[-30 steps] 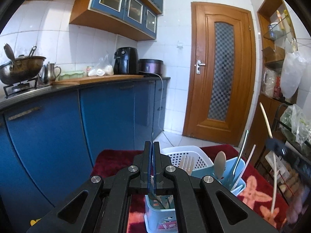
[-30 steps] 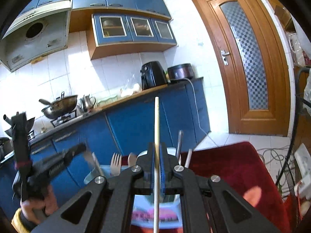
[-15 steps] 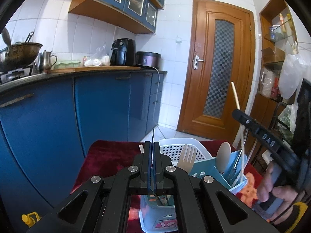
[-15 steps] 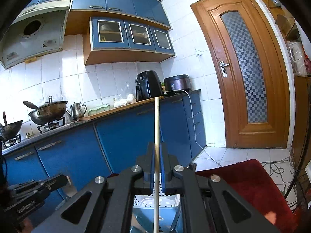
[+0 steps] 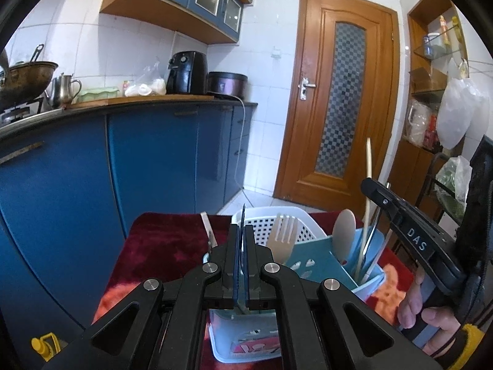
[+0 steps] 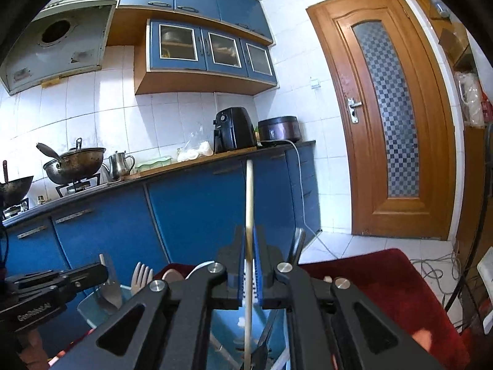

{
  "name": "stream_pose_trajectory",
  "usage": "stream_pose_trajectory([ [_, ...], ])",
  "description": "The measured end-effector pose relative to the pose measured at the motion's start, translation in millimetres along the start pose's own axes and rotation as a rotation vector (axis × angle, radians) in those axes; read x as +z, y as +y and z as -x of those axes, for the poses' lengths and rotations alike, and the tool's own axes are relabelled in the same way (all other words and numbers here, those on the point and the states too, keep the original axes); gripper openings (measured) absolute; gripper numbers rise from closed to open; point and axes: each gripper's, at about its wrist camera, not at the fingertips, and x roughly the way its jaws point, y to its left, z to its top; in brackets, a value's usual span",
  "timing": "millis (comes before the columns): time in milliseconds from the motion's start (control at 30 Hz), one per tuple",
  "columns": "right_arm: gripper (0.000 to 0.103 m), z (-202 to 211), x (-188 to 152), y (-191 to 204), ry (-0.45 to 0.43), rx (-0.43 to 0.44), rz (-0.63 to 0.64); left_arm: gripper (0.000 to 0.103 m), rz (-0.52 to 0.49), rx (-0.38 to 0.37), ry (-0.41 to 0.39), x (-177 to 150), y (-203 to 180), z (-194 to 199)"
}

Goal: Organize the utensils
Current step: 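Lift the fork and chopstick, lower them into the blue holder, open both tools, then move both tools back from the holder to the remaining fork and chopstick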

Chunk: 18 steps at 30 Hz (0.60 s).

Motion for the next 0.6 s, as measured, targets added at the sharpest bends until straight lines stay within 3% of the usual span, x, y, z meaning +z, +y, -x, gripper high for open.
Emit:
stream_pose_trajectory([
  [67,0.029,5.5,-1.0,-2.0,0.009,0.011,-0.020,0.008,-0.002,0.000,0.005,-1.4,-2.4,2.3],
  [200,0.032,17.8,0.9,-3.9,0.018,0.029,-0.053,0.021,-0.002,-0.014,0.004,-1.2,-5.1,10.5],
  [267,0.037,25.7,2.9,-4.6,0.014,0.038,-0.065,0.037,0.000,-0.016,0.002,-0.8,-6.3,14.5],
  [600,0.039,64.5,13.2,-2.8,0.023,0.061,-0.088,0.038,-0.021,-0.024,-0.012,-0.9,-16.0,43.2],
])
